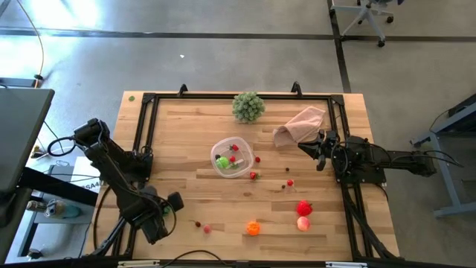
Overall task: Pick and placing Produce into tupperware
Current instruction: Put the green watermelon into the transparent bin
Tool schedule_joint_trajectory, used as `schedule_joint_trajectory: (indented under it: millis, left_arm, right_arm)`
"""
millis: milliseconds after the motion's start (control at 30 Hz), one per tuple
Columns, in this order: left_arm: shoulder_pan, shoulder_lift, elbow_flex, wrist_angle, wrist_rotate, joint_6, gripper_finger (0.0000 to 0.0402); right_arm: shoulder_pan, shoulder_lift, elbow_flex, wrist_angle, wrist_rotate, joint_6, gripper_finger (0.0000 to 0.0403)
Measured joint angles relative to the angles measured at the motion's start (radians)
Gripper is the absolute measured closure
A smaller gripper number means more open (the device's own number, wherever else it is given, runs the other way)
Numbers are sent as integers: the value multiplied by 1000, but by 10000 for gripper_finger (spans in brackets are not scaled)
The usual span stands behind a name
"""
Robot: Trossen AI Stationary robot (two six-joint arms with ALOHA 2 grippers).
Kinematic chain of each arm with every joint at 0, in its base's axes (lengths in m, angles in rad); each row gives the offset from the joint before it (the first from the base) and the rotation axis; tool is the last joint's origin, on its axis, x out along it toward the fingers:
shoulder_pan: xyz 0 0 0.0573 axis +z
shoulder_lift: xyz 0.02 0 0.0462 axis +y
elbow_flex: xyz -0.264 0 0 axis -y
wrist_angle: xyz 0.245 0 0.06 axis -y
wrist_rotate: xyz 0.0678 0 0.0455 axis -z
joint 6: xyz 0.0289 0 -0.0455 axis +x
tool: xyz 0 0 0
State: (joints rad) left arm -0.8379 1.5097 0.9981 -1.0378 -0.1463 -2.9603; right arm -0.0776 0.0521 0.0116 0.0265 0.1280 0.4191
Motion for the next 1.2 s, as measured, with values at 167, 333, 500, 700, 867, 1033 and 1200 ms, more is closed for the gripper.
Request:
schedule_joint_trajectory:
  millis: [167,333,500,700,867,1033,1200]
  left_arm:
    - [0,0,0,5,21,24,11]
    - [1,14,0,-10,68,-26,11]
    - [1,57,0,-28,75,-55,11]
    - [1,102,0,-40,93,-116,11]
    - [1,135,0,-45,101,-167,11]
    - [1,177,0,-47,102,-181,11]
    - [1,191,0,-55,101,-182,11]
  right_arm:
    - [0,0,0,0,0,0,373]
    - [0,0,0,0,0,0,373]
    - [0,0,0,0,0,0,373]
    - [0,0,0,0,0,0,373]
    - [0,0,0,0,0,0,373]
    - [0,0,0,0,0,0,373]
    - [0,0,0,0,0,0,373]
